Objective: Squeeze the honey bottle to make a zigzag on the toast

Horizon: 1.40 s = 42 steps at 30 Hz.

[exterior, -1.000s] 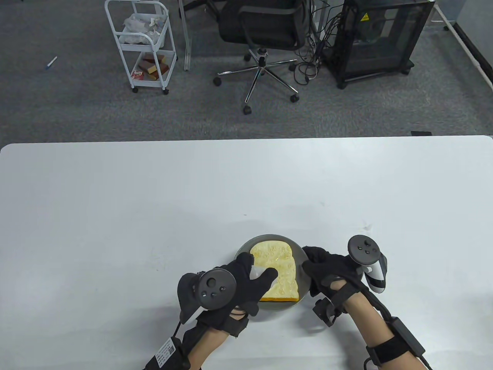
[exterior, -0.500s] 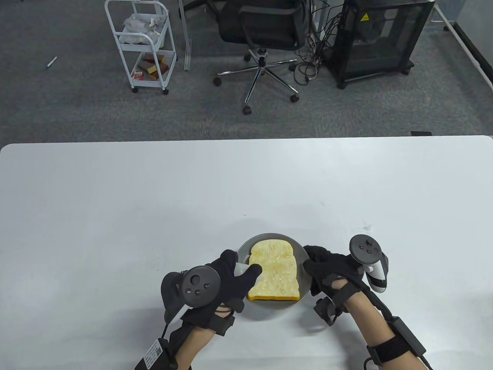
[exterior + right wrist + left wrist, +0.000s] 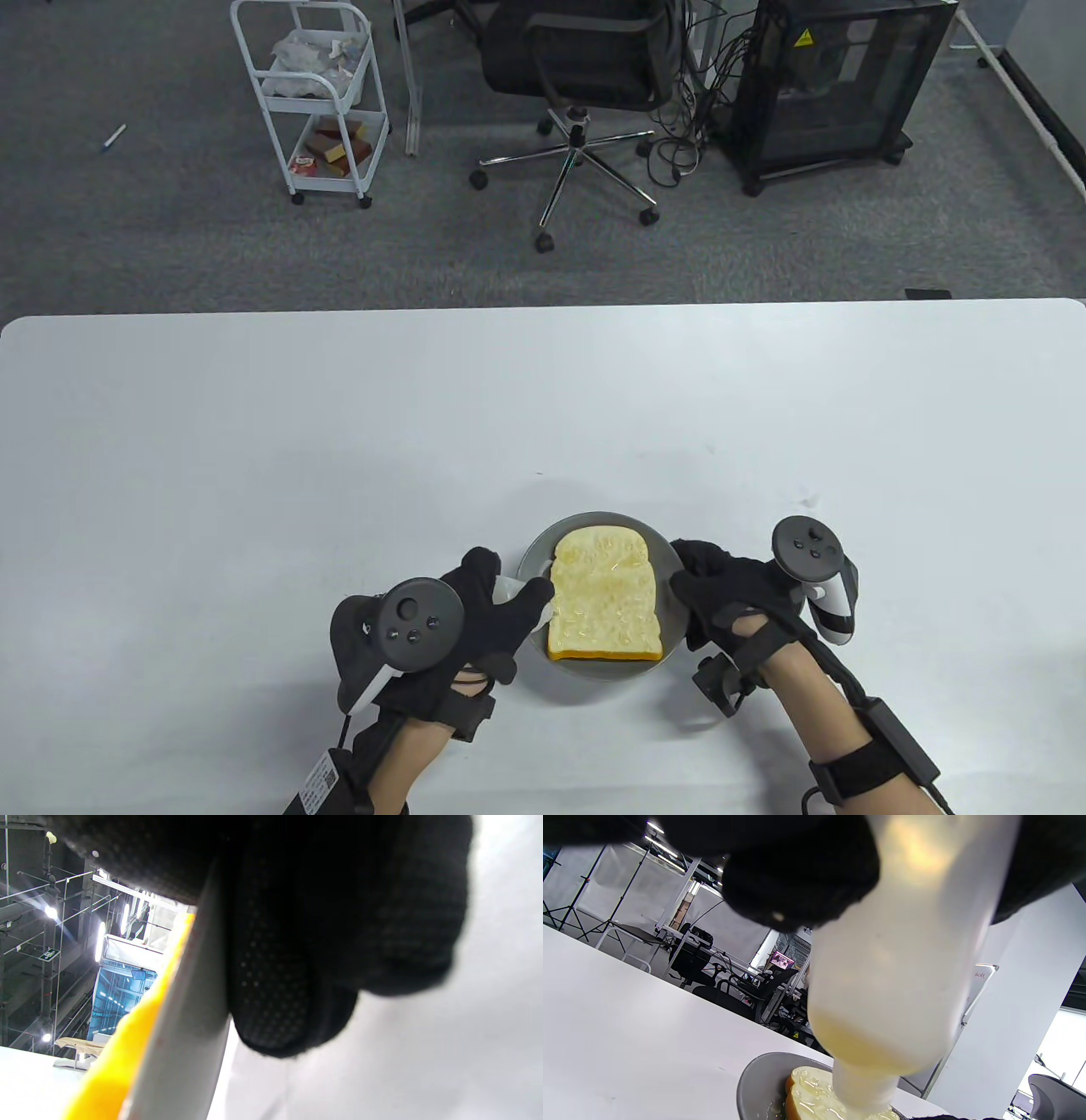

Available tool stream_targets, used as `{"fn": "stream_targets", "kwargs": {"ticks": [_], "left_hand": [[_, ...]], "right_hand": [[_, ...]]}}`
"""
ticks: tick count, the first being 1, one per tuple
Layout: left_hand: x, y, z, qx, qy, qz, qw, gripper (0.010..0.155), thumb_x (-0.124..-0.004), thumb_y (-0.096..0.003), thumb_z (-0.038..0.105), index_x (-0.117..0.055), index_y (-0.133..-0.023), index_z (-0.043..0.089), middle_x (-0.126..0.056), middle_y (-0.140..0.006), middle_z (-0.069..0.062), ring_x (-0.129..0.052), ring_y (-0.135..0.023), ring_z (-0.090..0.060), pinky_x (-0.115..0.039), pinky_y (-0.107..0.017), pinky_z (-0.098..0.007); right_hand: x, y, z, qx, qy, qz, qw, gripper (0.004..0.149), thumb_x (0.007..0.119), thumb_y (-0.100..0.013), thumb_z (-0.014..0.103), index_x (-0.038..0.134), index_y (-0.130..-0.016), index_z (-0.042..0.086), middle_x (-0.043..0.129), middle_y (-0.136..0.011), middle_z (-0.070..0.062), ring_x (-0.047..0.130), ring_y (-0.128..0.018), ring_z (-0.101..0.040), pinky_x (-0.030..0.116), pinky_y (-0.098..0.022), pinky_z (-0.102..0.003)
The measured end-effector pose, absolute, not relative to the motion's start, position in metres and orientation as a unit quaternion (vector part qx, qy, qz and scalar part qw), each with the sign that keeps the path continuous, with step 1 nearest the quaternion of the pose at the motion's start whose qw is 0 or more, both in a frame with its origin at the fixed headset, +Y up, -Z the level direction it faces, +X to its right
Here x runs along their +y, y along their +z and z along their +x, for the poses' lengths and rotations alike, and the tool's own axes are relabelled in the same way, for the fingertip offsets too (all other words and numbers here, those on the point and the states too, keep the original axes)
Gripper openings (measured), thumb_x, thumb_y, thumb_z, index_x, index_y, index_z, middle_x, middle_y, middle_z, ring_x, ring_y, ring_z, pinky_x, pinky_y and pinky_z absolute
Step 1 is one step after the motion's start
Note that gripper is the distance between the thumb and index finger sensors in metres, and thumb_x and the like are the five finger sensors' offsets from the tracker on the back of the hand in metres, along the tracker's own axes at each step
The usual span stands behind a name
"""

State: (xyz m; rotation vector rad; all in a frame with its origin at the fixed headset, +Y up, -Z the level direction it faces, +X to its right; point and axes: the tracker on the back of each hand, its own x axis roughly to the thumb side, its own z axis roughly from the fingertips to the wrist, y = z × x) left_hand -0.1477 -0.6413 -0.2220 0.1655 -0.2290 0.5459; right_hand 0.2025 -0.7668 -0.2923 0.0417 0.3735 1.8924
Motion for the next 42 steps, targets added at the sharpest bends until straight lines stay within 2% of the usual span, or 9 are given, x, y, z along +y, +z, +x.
{"fn": "stream_targets", "kwargs": {"ticks": [8,25,42], "left_hand": [[-0.642,-0.220,-0.145,-0.124,0.278,0.076,0.950,0.068,-0.086,-0.0505,0.073,-0.082,-0.078,0.011,-0.101,-0.033,-0.009,-0.093,0.007,-0.002,-0.090,-0.008,-0.034],[-0.651,-0.218,-0.104,-0.172,0.301,0.088,0.934,0.068,-0.086,-0.0500,0.073,-0.082,-0.077,0.011,-0.101,-0.033,-0.010,-0.093,0.008,-0.003,-0.091,-0.007,-0.034],[-0.655,-0.215,-0.082,-0.196,0.317,0.093,0.923,0.068,-0.086,-0.0499,0.073,-0.082,-0.077,0.010,-0.101,-0.033,-0.010,-0.094,0.008,-0.003,-0.091,-0.007,-0.035]], "right_hand": [[-0.767,-0.292,0.203,0.160,0.807,0.018,0.568,0.056,0.082,-0.049,0.024,0.068,-0.096,-0.003,0.102,-0.063,-0.016,0.117,-0.029,-0.023,0.101,-0.015,-0.027],[-0.769,-0.291,0.198,0.162,0.814,0.019,0.558,0.056,0.082,-0.049,0.023,0.069,-0.096,-0.003,0.103,-0.063,-0.016,0.117,-0.029,-0.023,0.101,-0.015,-0.027],[-0.771,-0.290,0.195,0.167,0.814,0.023,0.555,0.056,0.082,-0.048,0.023,0.069,-0.095,-0.004,0.103,-0.063,-0.016,0.117,-0.029,-0.023,0.101,-0.015,-0.027]]}}
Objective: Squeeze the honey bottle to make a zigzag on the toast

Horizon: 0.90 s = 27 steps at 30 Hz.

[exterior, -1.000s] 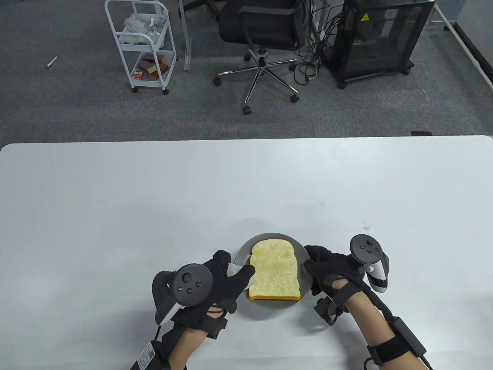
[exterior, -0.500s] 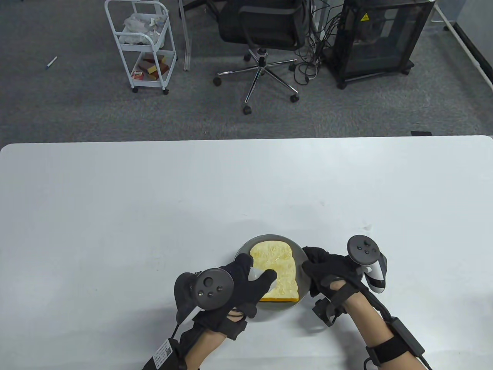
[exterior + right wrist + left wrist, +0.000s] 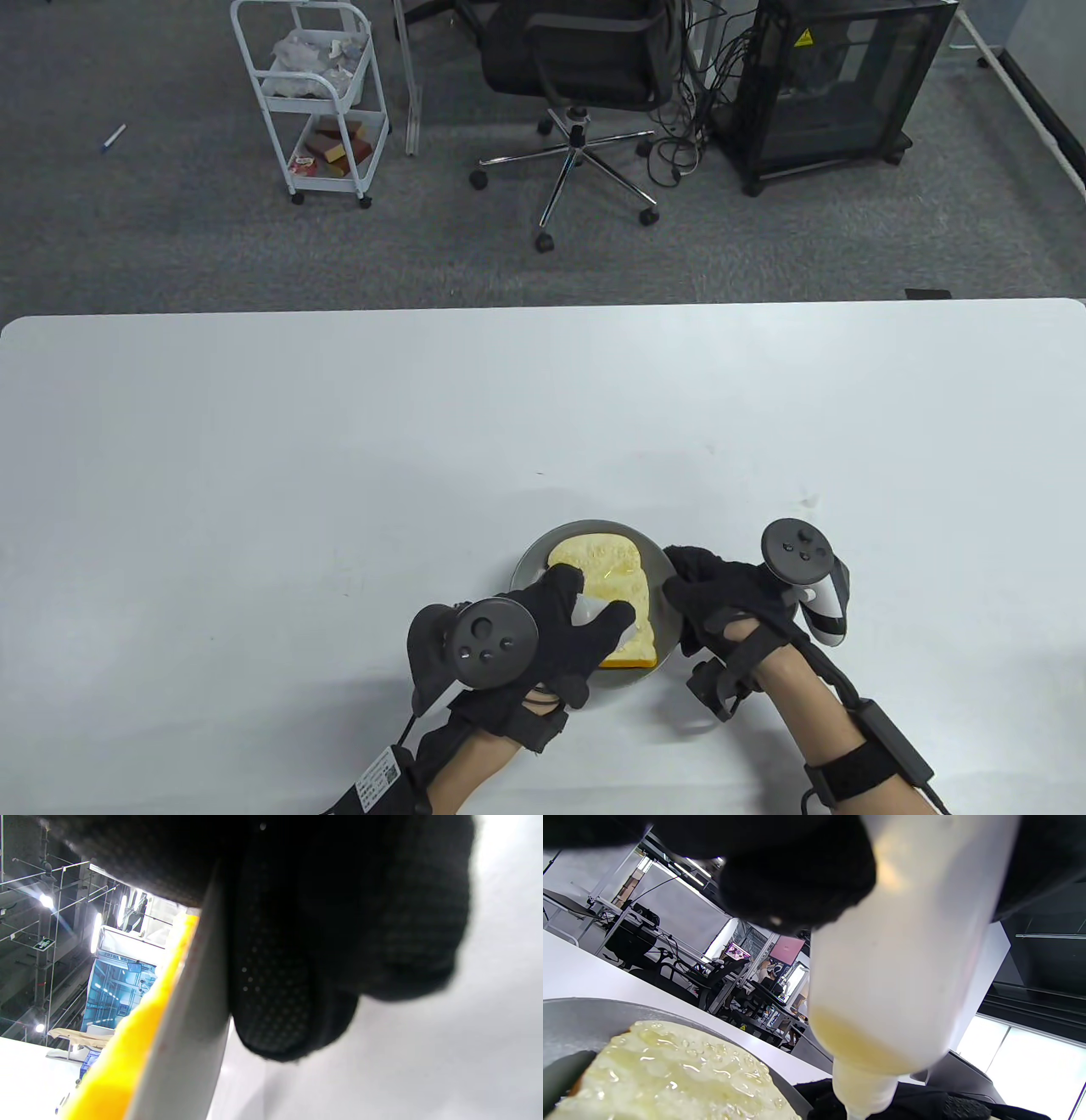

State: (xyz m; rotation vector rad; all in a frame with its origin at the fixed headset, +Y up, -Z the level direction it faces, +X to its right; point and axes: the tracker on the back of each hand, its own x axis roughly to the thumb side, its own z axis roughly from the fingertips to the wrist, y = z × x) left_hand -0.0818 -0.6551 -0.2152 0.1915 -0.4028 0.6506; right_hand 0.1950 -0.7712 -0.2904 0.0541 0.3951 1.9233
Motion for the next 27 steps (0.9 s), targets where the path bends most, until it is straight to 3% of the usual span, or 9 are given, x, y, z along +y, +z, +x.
{"fn": "stream_targets", "kwargs": {"ticks": [27], "left_hand": [[-0.648,-0.211,-0.120,-0.175,0.304,0.083,0.933,0.068,-0.085,-0.0501,0.074,-0.083,-0.077,0.011,-0.101,-0.032,-0.009,-0.093,0.009,-0.002,-0.090,-0.006,-0.034]], "right_hand": [[-0.768,-0.292,0.201,0.161,0.811,0.018,0.563,0.056,0.082,-0.048,0.024,0.069,-0.095,-0.004,0.103,-0.063,-0.016,0.117,-0.029,-0.023,0.101,-0.015,-0.027]]}}
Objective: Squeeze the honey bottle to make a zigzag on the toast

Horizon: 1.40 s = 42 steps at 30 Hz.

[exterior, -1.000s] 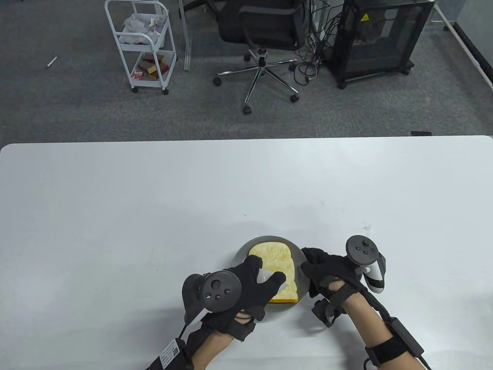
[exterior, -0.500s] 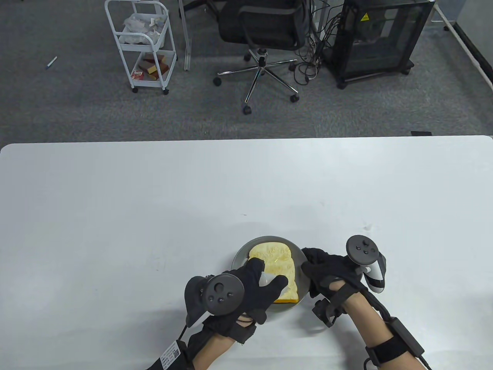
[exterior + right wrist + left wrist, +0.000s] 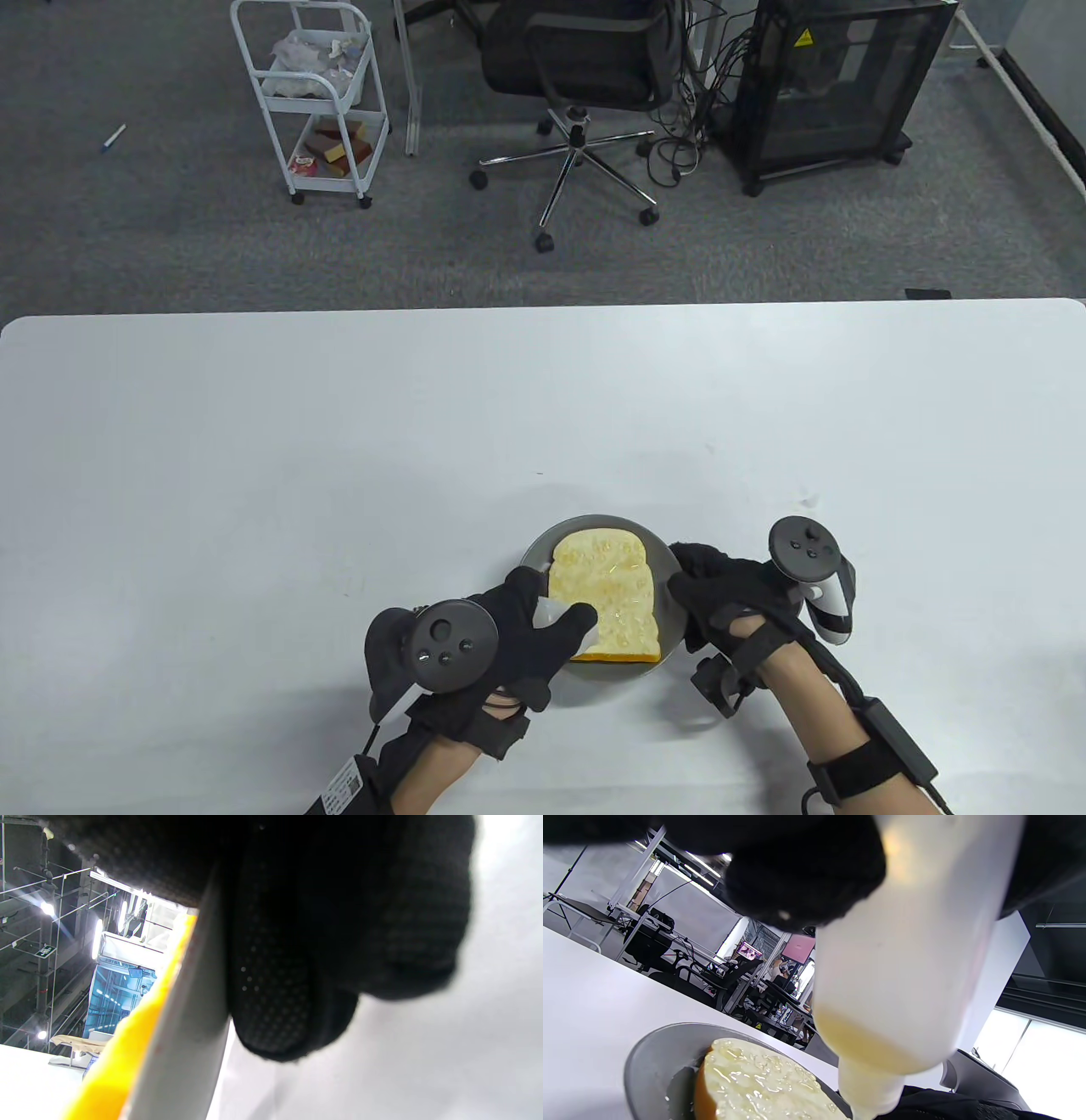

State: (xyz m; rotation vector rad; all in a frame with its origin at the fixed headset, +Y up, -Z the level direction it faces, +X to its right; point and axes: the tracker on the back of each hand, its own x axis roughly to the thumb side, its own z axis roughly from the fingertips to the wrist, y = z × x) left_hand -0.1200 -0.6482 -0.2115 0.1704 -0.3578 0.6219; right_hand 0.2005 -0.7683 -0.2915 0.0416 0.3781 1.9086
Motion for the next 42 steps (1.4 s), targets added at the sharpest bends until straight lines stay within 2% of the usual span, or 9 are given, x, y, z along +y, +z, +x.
{"fn": "stream_targets", "kwargs": {"ticks": [21,25,28,31,34,38,42], "left_hand": [[-0.637,-0.219,-0.155,-0.157,0.303,0.041,0.939,0.068,-0.085,-0.0507,0.073,-0.083,-0.078,0.011,-0.101,-0.032,-0.009,-0.092,0.008,-0.002,-0.090,-0.007,-0.034],[-0.637,-0.223,-0.167,-0.142,0.345,0.045,0.926,0.069,-0.084,-0.0518,0.073,-0.081,-0.080,0.010,-0.101,-0.035,-0.010,-0.094,0.006,-0.003,-0.090,-0.008,-0.035],[-0.646,-0.233,-0.181,-0.119,0.426,0.048,0.895,0.070,-0.081,-0.0530,0.072,-0.079,-0.082,0.009,-0.101,-0.040,-0.011,-0.096,0.003,-0.005,-0.090,-0.011,-0.036],[-0.661,-0.244,-0.193,-0.098,0.540,0.045,0.835,0.071,-0.081,-0.0529,0.072,-0.076,-0.084,0.008,-0.101,-0.043,-0.013,-0.098,0.000,-0.007,-0.090,-0.013,-0.038],[-0.679,-0.256,-0.201,-0.080,0.621,0.012,0.780,0.072,-0.081,-0.0529,0.071,-0.075,-0.086,0.008,-0.100,-0.046,-0.014,-0.099,-0.003,-0.008,-0.089,-0.015,-0.039],[-0.696,-0.264,-0.207,-0.053,0.686,-0.020,0.726,0.072,-0.080,-0.0535,0.070,-0.071,-0.089,0.008,-0.098,-0.053,-0.017,-0.100,-0.009,-0.010,-0.088,-0.018,-0.040],[-0.704,-0.269,-0.210,-0.044,0.713,-0.033,0.699,0.072,-0.080,-0.0539,0.070,-0.069,-0.090,0.008,-0.098,-0.055,-0.017,-0.100,-0.010,-0.010,-0.088,-0.019,-0.040]], "right_hand": [[-0.767,-0.294,0.208,0.157,0.807,0.008,0.569,0.056,0.082,-0.048,0.024,0.069,-0.095,-0.004,0.103,-0.063,-0.016,0.117,-0.029,-0.023,0.101,-0.015,-0.027],[-0.766,-0.295,0.210,0.154,0.806,0.006,0.572,0.056,0.082,-0.048,0.024,0.069,-0.095,-0.004,0.103,-0.063,-0.016,0.117,-0.029,-0.024,0.101,-0.015,-0.027],[-0.761,-0.296,0.213,0.143,0.802,0.003,0.580,0.056,0.082,-0.049,0.023,0.069,-0.096,-0.004,0.103,-0.064,-0.017,0.117,-0.030,-0.024,0.101,-0.015,-0.028],[-0.748,-0.301,0.217,0.128,0.807,0.011,0.577,0.056,0.082,-0.049,0.023,0.069,-0.096,-0.003,0.102,-0.064,-0.017,0.116,-0.031,-0.025,0.100,-0.016,-0.028],[-0.736,-0.314,0.216,0.121,0.810,-0.003,0.574,0.056,0.082,-0.049,0.023,0.069,-0.097,-0.002,0.102,-0.065,-0.017,0.116,-0.031,-0.025,0.100,-0.017,-0.029],[-0.734,-0.340,0.206,0.125,0.821,-0.025,0.557,0.055,0.082,-0.050,0.023,0.069,-0.098,0.000,0.102,-0.066,-0.017,0.116,-0.033,-0.026,0.101,-0.018,-0.029],[-0.744,-0.366,0.195,0.139,0.828,-0.073,0.538,0.055,0.082,-0.049,0.023,0.070,-0.099,0.003,0.101,-0.068,-0.016,0.116,-0.033,-0.026,0.101,-0.018,-0.029]]}}
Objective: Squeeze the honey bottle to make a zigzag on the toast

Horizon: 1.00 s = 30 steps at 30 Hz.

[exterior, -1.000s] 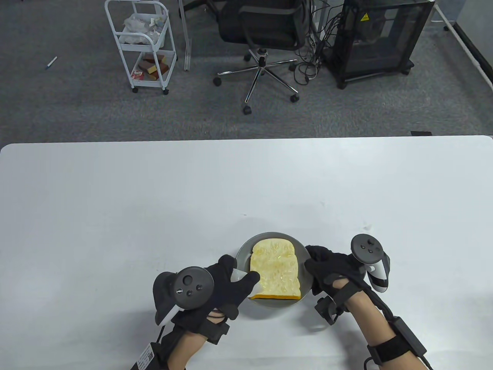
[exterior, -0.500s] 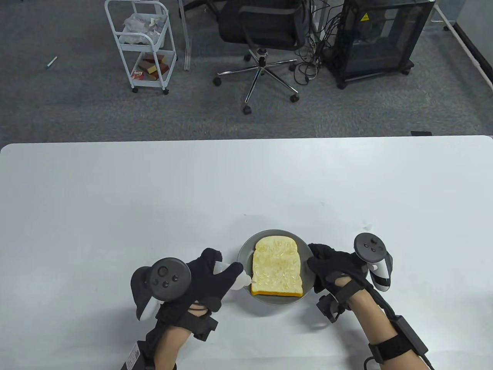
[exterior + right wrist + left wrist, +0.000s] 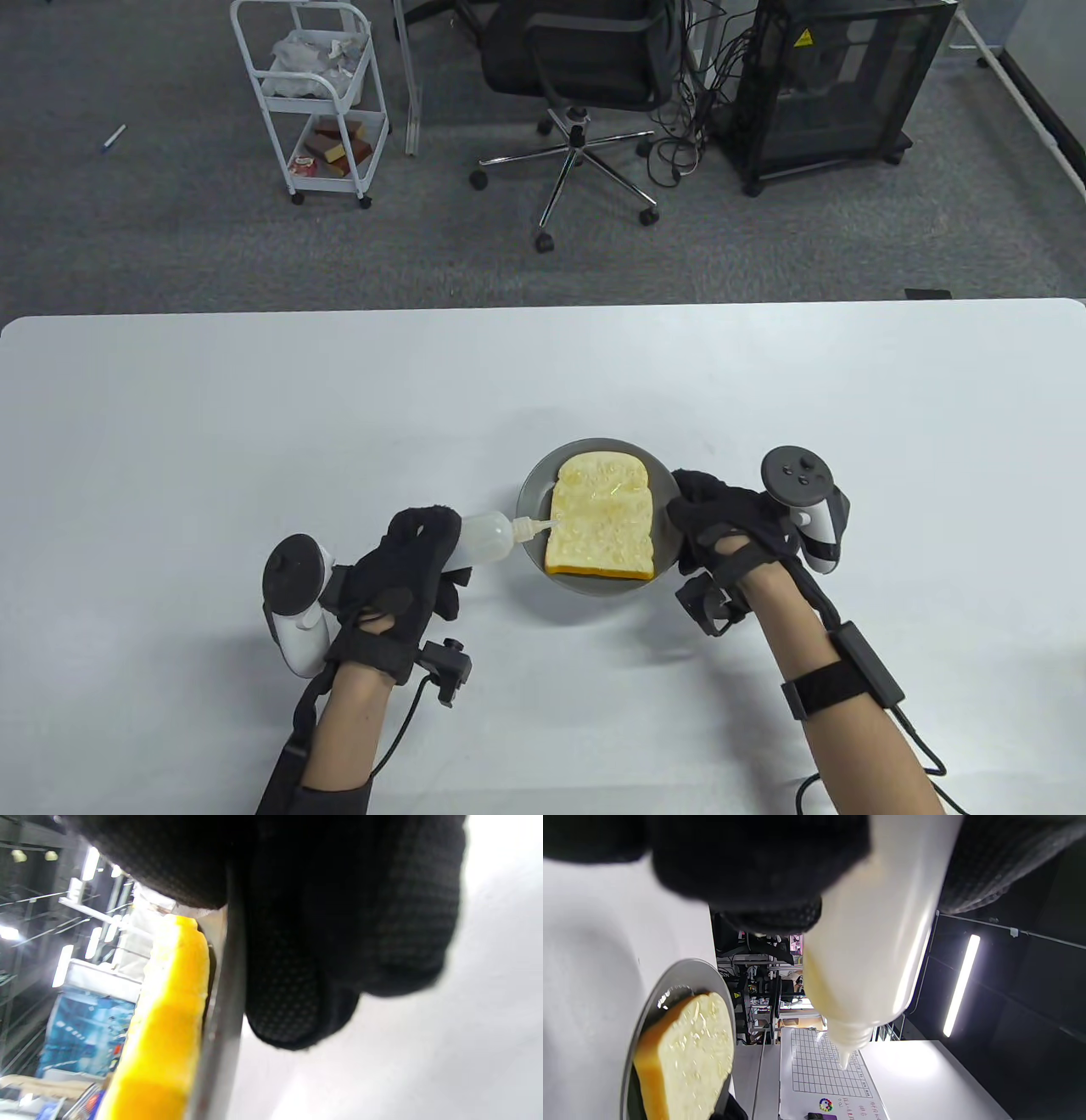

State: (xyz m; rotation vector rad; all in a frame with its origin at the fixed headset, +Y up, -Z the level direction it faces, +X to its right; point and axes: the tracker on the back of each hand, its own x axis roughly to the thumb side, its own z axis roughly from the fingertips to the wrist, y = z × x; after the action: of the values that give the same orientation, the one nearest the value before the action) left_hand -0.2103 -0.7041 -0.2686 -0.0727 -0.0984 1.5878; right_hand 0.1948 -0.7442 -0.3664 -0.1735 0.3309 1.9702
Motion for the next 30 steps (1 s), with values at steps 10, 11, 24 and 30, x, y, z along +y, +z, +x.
{"fn": "stream_targets", "kwargs": {"ticks": [10,11,24,30], "left_hand": [[-0.709,-0.271,-0.210,-0.043,0.724,-0.049,0.687,0.072,-0.078,-0.0547,0.070,-0.067,-0.091,0.008,-0.096,-0.058,-0.017,-0.099,-0.013,-0.010,-0.088,-0.021,-0.040],[-0.709,-0.271,-0.210,-0.043,0.724,-0.050,0.687,0.072,-0.078,-0.0547,0.070,-0.067,-0.091,0.008,-0.096,-0.058,-0.017,-0.099,-0.013,-0.010,-0.088,-0.021,-0.040],[-0.709,-0.271,-0.208,-0.041,0.725,-0.056,0.686,0.072,-0.078,-0.0548,0.070,-0.067,-0.091,0.008,-0.096,-0.058,-0.017,-0.099,-0.012,-0.010,-0.088,-0.020,-0.039],[-0.711,-0.271,-0.206,-0.040,0.723,-0.062,0.687,0.073,-0.078,-0.0548,0.070,-0.067,-0.091,0.008,-0.096,-0.058,-0.017,-0.099,-0.012,-0.010,-0.088,-0.020,-0.040]], "right_hand": [[-0.763,-0.412,0.176,0.151,0.852,-0.130,0.484,0.054,0.084,-0.049,0.023,0.074,-0.099,0.007,0.096,-0.068,-0.017,0.117,-0.034,-0.028,0.102,-0.018,-0.029],[-0.764,-0.414,0.174,0.153,0.852,-0.135,0.483,0.054,0.084,-0.049,0.023,0.073,-0.099,0.007,0.096,-0.067,-0.017,0.117,-0.034,-0.028,0.102,-0.018,-0.029],[-0.773,-0.428,0.160,0.127,0.904,-0.143,0.382,0.051,0.088,-0.047,0.026,0.081,-0.091,0.000,0.102,-0.062,-0.017,0.118,-0.032,-0.022,0.102,-0.016,-0.026],[-0.733,-0.417,0.170,0.039,0.953,-0.109,0.279,0.050,0.086,-0.047,0.029,0.084,-0.088,0.000,0.103,-0.065,-0.021,0.117,-0.035,-0.026,0.102,-0.017,-0.032]]}}
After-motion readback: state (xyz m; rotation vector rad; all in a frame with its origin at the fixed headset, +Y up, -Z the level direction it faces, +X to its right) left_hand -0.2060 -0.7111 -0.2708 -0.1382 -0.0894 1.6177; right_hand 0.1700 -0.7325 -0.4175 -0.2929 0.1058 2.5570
